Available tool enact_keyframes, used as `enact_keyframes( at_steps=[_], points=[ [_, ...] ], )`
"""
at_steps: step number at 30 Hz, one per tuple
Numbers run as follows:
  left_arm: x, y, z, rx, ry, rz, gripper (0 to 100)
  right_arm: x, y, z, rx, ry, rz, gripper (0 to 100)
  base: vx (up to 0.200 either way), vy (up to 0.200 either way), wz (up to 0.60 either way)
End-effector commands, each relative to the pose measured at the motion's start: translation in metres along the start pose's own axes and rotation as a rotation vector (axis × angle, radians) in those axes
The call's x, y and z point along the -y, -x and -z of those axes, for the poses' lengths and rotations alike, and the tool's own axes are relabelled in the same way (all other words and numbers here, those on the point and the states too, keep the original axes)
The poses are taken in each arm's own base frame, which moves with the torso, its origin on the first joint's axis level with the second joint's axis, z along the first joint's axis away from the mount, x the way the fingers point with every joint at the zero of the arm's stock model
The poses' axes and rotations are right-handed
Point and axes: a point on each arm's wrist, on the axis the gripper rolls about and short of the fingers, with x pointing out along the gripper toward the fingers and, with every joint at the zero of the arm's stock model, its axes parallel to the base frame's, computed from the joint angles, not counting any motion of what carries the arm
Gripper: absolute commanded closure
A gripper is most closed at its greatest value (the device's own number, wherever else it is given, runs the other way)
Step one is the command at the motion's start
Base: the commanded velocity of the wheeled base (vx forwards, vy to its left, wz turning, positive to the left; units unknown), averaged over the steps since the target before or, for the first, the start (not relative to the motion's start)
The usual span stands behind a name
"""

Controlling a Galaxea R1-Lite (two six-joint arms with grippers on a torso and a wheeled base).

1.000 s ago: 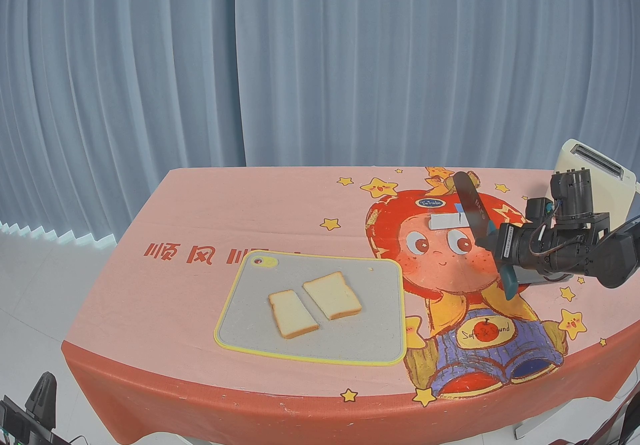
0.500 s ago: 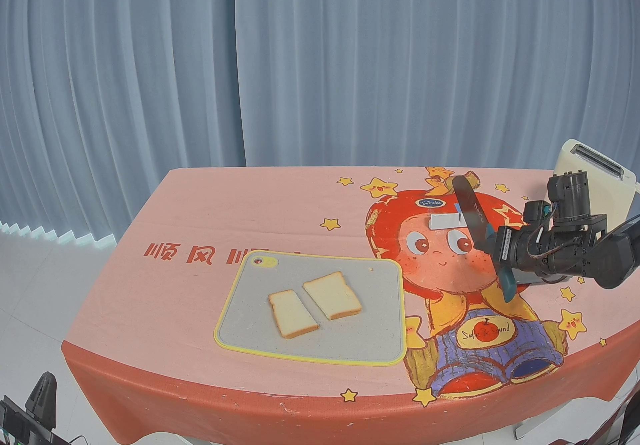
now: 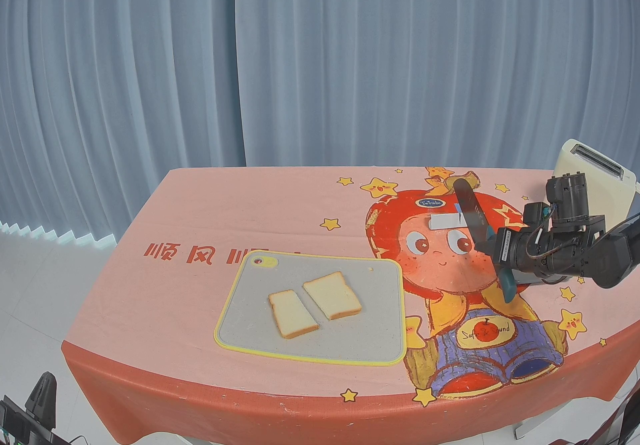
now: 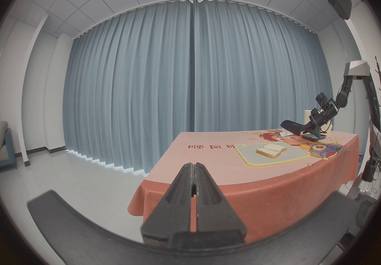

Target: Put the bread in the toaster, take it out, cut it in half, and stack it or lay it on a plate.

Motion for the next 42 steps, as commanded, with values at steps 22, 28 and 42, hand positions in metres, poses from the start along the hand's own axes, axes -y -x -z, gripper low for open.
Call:
enact_keyframes(
  at_steps=[22, 28, 42],
  points=[
    [0.000, -0.001, 0.005, -0.012, 0.000, -0.001, 100, 0.003, -0.011, 0.006, -0.036, -0.003, 0.013, 100, 0.000, 0.000, 0.00],
    [0.000, -0.001, 0.005, -0.012, 0.000, -0.001, 100, 0.003, -0.010, 0.004, -0.028, -0.008, 0.014, 100, 0.000, 0.000, 0.00],
    [0.000, -0.001, 0.005, -0.012, 0.000, -0.001, 100, 0.004, -0.012, 0.006, -0.038, -0.008, 0.015, 100, 0.000, 0.000, 0.00]
  ],
)
